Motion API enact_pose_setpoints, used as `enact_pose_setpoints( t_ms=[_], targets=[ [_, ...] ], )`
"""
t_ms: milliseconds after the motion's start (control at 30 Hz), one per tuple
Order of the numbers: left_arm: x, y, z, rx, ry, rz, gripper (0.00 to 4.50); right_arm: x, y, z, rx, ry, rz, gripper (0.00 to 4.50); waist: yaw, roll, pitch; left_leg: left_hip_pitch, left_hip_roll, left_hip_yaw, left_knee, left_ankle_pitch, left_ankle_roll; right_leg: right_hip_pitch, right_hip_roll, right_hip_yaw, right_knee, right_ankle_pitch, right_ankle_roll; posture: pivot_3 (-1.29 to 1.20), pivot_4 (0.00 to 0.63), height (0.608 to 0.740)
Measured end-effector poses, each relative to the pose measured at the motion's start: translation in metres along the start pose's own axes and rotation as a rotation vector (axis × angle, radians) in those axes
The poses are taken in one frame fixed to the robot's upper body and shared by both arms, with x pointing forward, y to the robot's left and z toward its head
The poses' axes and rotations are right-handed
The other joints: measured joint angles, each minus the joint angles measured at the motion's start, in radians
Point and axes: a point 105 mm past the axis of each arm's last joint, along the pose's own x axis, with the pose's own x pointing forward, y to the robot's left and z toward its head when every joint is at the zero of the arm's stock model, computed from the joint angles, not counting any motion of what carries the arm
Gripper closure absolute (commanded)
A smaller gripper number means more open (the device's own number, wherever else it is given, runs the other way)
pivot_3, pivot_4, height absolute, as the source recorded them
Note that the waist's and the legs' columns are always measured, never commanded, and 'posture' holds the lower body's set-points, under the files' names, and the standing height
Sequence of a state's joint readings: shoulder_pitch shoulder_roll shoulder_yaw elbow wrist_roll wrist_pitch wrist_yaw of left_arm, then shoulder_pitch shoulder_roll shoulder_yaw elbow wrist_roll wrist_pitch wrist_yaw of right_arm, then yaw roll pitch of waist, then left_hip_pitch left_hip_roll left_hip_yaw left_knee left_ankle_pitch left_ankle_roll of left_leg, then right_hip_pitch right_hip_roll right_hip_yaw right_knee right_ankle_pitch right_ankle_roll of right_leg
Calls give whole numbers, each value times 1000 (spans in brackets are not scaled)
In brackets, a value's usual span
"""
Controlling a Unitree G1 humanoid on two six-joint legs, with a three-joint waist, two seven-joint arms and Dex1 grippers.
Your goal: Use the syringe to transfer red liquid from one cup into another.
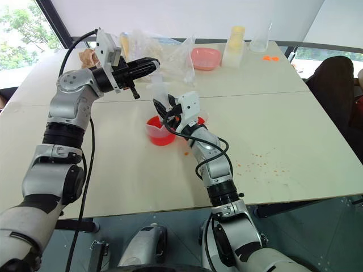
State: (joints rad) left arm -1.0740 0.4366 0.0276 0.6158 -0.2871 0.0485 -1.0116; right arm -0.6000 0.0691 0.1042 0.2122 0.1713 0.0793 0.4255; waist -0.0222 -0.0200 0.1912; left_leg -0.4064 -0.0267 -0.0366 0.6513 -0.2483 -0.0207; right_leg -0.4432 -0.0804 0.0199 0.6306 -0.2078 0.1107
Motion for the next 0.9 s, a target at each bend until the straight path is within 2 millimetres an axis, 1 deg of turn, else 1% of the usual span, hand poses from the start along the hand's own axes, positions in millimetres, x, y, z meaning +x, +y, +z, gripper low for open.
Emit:
enact_pose_setpoints(
  t_ms=[233, 300, 333, 400, 433, 500, 600, 667, 767, 800, 833, 900],
  targets=[
    [-1, 2, 3, -6, -10, 13, 4482, 1, 1, -1, 7, -1, 1, 3090, 0, 0, 0, 0, 0, 0, 0, 0, 0, 0, 0, 0, 0, 0, 0, 0, 150, 740],
    [-4, 2, 5, -5, -4, 2, 3711, 2, 4, -1, 15, -4, 4, 3090, -2, 0, 0, 0, 0, 0, 0, 0, 0, 0, 0, 0, 0, 0, 0, 0, 150, 740],
    [-5, 2, 8, -2, -4, -5, 3458, 2, 5, -1, 18, -5, 6, 3090, -4, 0, 0, 0, 0, 0, 0, 0, 0, 0, 0, 0, 0, 0, 0, 0, 150, 740],
    [-8, 3, 13, 9, -1, -12, 2537, 4, 10, -1, 23, -10, 18, 3090, -13, 0, 0, 0, 0, 0, 0, 0, 0, 0, 0, 0, 0, 0, 0, 0, 150, 740],
    [-10, 4, 14, 7, 2, -8, 2198, 4, 11, -1, 22, -10, 24, 3090, -16, 0, 0, 0, 0, 0, 0, 0, 0, 0, 0, 0, 0, 0, 0, 0, 150, 740],
    [-14, 8, 16, 8, 13, 1, 1361, 4, 14, -2, 19, -8, 39, 3090, -20, 0, 0, 0, 0, -1, 0, 0, 0, 0, 0, 0, 0, 0, 0, 0, 150, 740],
    [-22, 5, 24, 31, 44, -35, 85, 5, 21, -3, 10, -3, 76, 3090, -27, 0, 0, 0, 0, 0, -1, 0, 0, 0, 1, 0, 0, 0, 0, 0, 150, 740],
    [-27, 1, 27, 45, 57, -62, 85, 6, 25, -3, 5, -1, 96, 3090, -28, 0, 0, 1, 1, 0, -1, 0, 0, 0, 1, 0, 1, 0, 0, 0, 150, 740],
    [-42, -6, 27, -11, 78, -99, 85, 8, 34, -3, 9, 19, 134, 3090, -37, 0, 0, 1, 1, 0, -1, 0, 0, 0, 1, 1, 1, 0, 0, 0, 150, 740],
    [-54, -14, 24, -54, 107, -138, 85, 8, 37, -2, 14, 27, 141, 3090, -46, 0, 0, 2, 2, 0, -2, 0, 0, 0, 1, 2, 2, 0, 0, 0, 150, 740],
    [-60, -19, 19, -92, 130, -160, 85, 8, 37, 0, 14, 22, 141, 3090, -47, 1, 0, 2, 2, 0, -2, 0, 0, 0, 1, 2, 2, 0, 0, 0, 150, 740],
    [-78, -30, 1, -228, 170, -166, 85, 9, 34, 13, 9, -6, 131, 3090, -48, 1, 0, 2, 4, -2, -2, 0, 0, 0, 1, 2, 2, 0, 0, 0, 150, 740]
  ],
)
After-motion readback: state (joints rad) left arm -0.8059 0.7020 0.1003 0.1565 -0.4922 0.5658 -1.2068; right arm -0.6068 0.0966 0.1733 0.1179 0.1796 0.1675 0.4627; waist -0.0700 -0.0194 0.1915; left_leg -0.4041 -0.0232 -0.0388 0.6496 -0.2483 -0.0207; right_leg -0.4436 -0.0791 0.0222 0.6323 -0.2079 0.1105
